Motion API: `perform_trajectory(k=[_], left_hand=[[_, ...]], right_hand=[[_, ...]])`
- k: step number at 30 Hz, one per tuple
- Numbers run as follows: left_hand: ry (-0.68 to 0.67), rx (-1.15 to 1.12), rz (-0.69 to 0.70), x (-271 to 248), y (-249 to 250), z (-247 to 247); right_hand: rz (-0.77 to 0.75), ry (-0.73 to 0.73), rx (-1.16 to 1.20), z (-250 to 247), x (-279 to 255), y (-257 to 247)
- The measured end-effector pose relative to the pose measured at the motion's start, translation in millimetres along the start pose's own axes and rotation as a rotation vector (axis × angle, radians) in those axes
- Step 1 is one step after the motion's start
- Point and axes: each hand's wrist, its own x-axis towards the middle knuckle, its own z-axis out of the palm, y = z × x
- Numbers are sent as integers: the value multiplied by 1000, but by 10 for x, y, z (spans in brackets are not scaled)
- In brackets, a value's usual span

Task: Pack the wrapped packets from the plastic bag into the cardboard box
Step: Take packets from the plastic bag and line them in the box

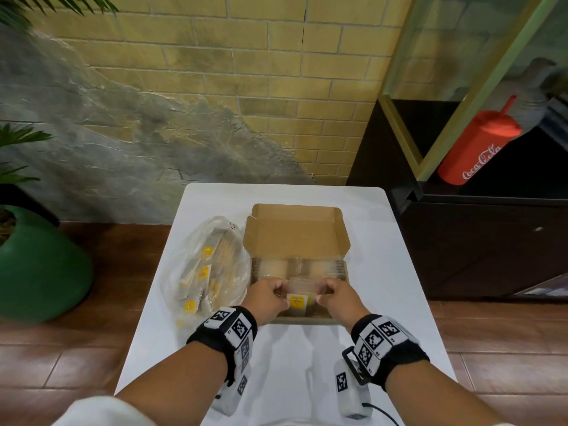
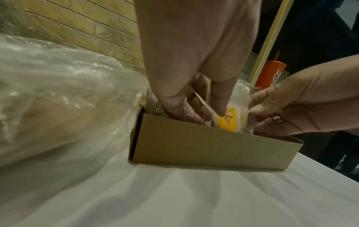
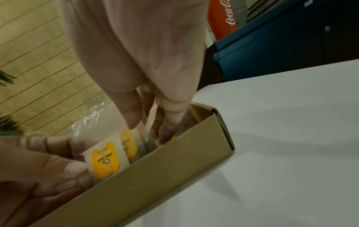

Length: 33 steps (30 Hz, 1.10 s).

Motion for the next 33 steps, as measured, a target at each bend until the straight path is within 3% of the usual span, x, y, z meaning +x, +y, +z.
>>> perform_trajectory(k=[6,11,15,19,22,25,28,33], left_hand=[[24,110,14,12,34,38],[36,55,20,19,61,-46],[143,-79,97,-11,122,-265],[176,-74,139,-13,212,-413],[184,45,150,-2,243,-402],[144,326,190,-44,280,-325],[29,642,208,-73,246,-238],[-33,777,103,-61,173,-218]], right_hand=[[-70,4,-156,8,-8,41],[-121,145,-10,-70,-12,-5],[-272,291,93,-355,-30,-85],[-320,273,-20,-471,-32,-170],[-324,149,-275,-387,-25,-196],[-322,-1,-608,-243,4,-118],[-292,-16,-839,-178,-10,-63],[-297,38,-831,-221,-12,-28]])
